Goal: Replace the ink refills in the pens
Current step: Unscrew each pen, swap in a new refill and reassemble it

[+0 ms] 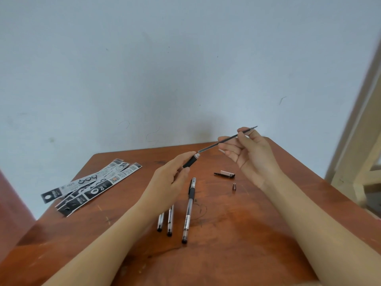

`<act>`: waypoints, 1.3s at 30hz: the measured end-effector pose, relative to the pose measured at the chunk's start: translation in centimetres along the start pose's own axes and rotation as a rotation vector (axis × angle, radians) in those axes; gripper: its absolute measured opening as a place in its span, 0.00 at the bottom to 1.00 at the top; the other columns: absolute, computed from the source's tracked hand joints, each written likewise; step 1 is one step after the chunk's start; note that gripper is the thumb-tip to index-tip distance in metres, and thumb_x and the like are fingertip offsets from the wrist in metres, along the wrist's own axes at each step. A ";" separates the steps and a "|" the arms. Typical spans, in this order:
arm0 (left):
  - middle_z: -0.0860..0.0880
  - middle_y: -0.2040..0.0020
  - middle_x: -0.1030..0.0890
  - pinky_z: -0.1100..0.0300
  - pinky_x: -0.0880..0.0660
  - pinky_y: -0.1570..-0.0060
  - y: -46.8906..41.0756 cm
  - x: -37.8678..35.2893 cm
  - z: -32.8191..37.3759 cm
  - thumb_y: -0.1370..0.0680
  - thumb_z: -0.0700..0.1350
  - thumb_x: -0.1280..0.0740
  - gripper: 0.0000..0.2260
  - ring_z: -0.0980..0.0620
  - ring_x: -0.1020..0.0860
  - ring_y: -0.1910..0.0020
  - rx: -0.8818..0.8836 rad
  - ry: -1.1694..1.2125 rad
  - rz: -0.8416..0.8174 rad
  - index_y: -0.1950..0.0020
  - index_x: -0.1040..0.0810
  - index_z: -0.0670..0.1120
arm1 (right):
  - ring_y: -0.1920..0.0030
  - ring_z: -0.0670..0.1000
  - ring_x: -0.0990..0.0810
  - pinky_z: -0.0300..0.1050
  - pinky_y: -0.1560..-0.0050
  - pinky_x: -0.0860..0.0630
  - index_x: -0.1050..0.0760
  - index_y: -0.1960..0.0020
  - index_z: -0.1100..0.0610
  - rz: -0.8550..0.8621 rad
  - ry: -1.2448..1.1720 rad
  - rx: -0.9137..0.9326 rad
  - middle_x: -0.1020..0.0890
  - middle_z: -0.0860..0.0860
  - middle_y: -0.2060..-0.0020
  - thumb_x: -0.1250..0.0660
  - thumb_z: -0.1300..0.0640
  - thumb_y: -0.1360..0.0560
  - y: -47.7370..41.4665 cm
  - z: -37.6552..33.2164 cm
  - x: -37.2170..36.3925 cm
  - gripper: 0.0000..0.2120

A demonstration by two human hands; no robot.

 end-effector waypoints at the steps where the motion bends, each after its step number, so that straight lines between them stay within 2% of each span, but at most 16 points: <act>1: 0.58 0.66 0.28 0.73 0.32 0.67 0.0 0.0 0.1 0.21 0.40 0.43 0.18 0.64 0.30 0.71 0.001 0.011 -0.003 0.37 0.36 0.61 | 0.69 0.50 0.17 0.36 0.69 0.22 0.34 0.58 0.54 0.000 0.000 -0.001 0.16 0.57 0.69 0.48 0.63 0.19 0.0 0.0 0.0 0.10; 7: 0.62 0.66 0.28 0.75 0.31 0.67 -0.1 -0.2 0.2 0.21 0.40 0.44 0.20 0.65 0.30 0.72 0.018 0.054 -0.029 0.34 0.37 0.59 | 0.69 0.50 0.16 0.37 0.68 0.21 0.33 0.58 0.55 0.005 -0.016 -0.002 0.16 0.56 0.68 0.48 0.62 0.19 0.0 0.2 -0.1 0.10; 11: 0.53 0.65 0.26 0.71 0.31 0.67 -0.1 -0.1 -0.2 0.21 0.41 0.44 0.22 0.61 0.31 0.72 0.018 0.080 -0.021 0.41 0.40 0.70 | 0.68 0.50 0.16 0.37 0.68 0.21 0.33 0.58 0.55 0.005 -0.030 -0.001 0.16 0.56 0.68 0.48 0.63 0.20 0.1 0.3 -0.1 0.11; 13: 0.51 0.65 0.25 0.72 0.31 0.66 -0.2 0.0 -0.5 0.21 0.41 0.44 0.22 0.62 0.31 0.72 0.029 0.085 -0.012 0.43 0.41 0.72 | 0.68 0.50 0.16 0.37 0.68 0.21 0.33 0.58 0.55 0.009 -0.023 0.002 0.16 0.56 0.68 0.48 0.63 0.20 0.2 0.3 -0.1 0.10; 19: 0.63 0.62 0.28 0.76 0.31 0.64 -0.2 -0.5 -0.2 0.21 0.41 0.44 0.21 0.67 0.28 0.70 0.023 0.092 -0.058 0.41 0.41 0.68 | 0.68 0.51 0.16 0.37 0.68 0.21 0.33 0.58 0.55 0.022 -0.074 -0.018 0.16 0.57 0.68 0.48 0.63 0.20 0.1 0.6 0.1 0.11; 23: 0.56 0.64 0.26 0.73 0.30 0.62 -0.1 -0.3 -0.2 0.21 0.42 0.44 0.21 0.65 0.29 0.70 0.024 0.103 -0.036 0.41 0.41 0.70 | 0.68 0.51 0.16 0.37 0.69 0.21 0.33 0.58 0.56 0.033 -0.059 -0.020 0.16 0.57 0.68 0.48 0.63 0.20 0.0 0.6 0.2 0.10; 26: 0.55 0.65 0.25 0.72 0.31 0.63 -0.1 -0.2 -0.3 0.21 0.42 0.44 0.21 0.63 0.30 0.70 0.029 0.104 -0.035 0.42 0.41 0.71 | 0.68 0.50 0.16 0.37 0.68 0.21 0.33 0.58 0.56 0.029 -0.046 -0.016 0.16 0.57 0.68 0.48 0.63 0.19 0.1 0.6 0.1 0.10; 32: 0.62 0.64 0.26 0.75 0.31 0.65 0.0 -0.4 -0.5 0.21 0.41 0.43 0.21 0.63 0.30 0.71 0.035 0.067 -0.067 0.39 0.39 0.67 | 0.69 0.49 0.17 0.36 0.68 0.22 0.33 0.55 0.54 -0.046 0.152 0.088 0.16 0.55 0.68 0.49 0.63 0.19 0.4 -0.8 -0.7 0.09; 34: 0.59 0.64 0.26 0.74 0.31 0.66 0.1 -0.6 -0.5 0.21 0.41 0.42 0.20 0.62 0.31 0.71 0.030 0.057 -0.083 0.37 0.38 0.65 | 0.69 0.49 0.17 0.36 0.69 0.23 0.32 0.55 0.55 -0.081 0.236 0.100 0.16 0.54 0.69 0.47 0.64 0.20 0.7 -1.0 -1.2 0.09; 37: 0.53 0.64 0.24 0.70 0.31 0.69 0.1 -0.8 -0.3 0.22 0.42 0.42 0.22 0.59 0.32 0.72 0.018 0.061 -0.089 0.42 0.39 0.71 | 0.69 0.47 0.17 0.35 0.69 0.23 0.28 0.57 0.56 -0.173 0.463 0.061 0.17 0.50 0.71 0.41 0.66 0.23 1.3 0.1 -2.3 0.08; 39: 0.52 0.63 0.24 0.70 0.31 0.68 0.1 -0.9 -0.2 0.22 0.41 0.41 0.21 0.60 0.31 0.72 0.020 0.062 -0.087 0.41 0.39 0.68 | 0.66 0.45 0.17 0.35 0.68 0.24 0.25 0.58 0.55 -0.250 0.618 0.010 0.16 0.46 0.69 0.38 0.65 0.25 1.7 1.1 -3.0 0.07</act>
Point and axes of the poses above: each hand's wrist, its own y-axis away from the middle knuckle, its own x-axis out of the back of the hand, z = x × y, the point moved 9 cm from there along -y, towards the middle knuckle
